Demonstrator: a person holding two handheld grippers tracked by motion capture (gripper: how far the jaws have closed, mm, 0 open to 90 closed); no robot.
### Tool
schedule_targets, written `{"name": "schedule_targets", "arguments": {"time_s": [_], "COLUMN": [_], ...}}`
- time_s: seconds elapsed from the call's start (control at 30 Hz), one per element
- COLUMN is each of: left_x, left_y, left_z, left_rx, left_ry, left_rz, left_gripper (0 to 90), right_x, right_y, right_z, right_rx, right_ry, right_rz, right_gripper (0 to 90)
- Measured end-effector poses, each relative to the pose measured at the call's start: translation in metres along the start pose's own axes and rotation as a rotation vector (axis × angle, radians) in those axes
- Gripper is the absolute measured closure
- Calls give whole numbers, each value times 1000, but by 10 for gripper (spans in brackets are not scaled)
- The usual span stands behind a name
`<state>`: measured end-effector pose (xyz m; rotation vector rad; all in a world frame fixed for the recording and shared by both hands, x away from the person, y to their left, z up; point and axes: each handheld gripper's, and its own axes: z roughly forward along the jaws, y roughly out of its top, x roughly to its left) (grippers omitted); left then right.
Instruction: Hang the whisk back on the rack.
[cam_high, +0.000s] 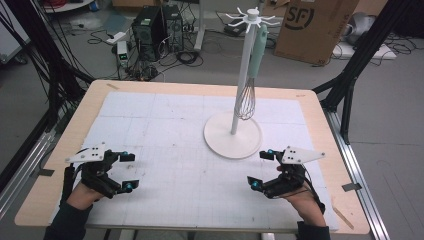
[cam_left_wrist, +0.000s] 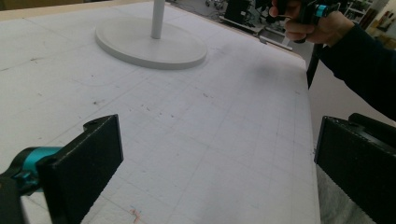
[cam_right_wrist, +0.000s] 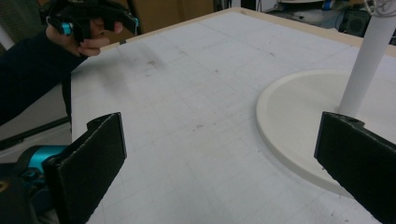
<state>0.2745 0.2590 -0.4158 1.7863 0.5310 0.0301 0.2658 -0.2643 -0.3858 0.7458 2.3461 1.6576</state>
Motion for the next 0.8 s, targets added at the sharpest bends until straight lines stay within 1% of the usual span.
{"name": "schedule_targets", "arguments": {"time_s": [0.07,0.23,0.3,0.43,0.53,0.57,0.6,0.67,0.73,0.8], "left_x": [0,0,0,0,1,1,2,2,2,2], "left_y": [0,-1,-1,-2,-4,-5,-5,-6,-7,-8], "left_z": [0,-1,-1,-1,-1,-1,-1,-1,0,0], "left_rx": [1,-4,2,0,8,12,12,16,25,27], "left_ry": [1,3,5,11,14,15,18,19,19,22], "left_rz": [2,-2,4,-5,-5,-5,-5,-4,-1,-3], "left_gripper": [17,17,17,17,17,17,17,17,17,17], "right_x": [1,2,3,4,4,4,4,5,4,3], "right_y": [-4,-11,-14,-20,-24,-26,-27,-30,-32,-33], "right_z": [1,1,0,0,0,0,0,-1,-2,-3], "right_rx": [5,24,21,21,19,14,23,39,37,36], "right_ry": [8,-2,-1,7,7,9,16,10,8,3], "right_rz": [-7,-16,-20,-28,-22,-27,-22,-29,-31,-22], "right_gripper": [8,8,8,8,8,8,8,8,8,8]}}
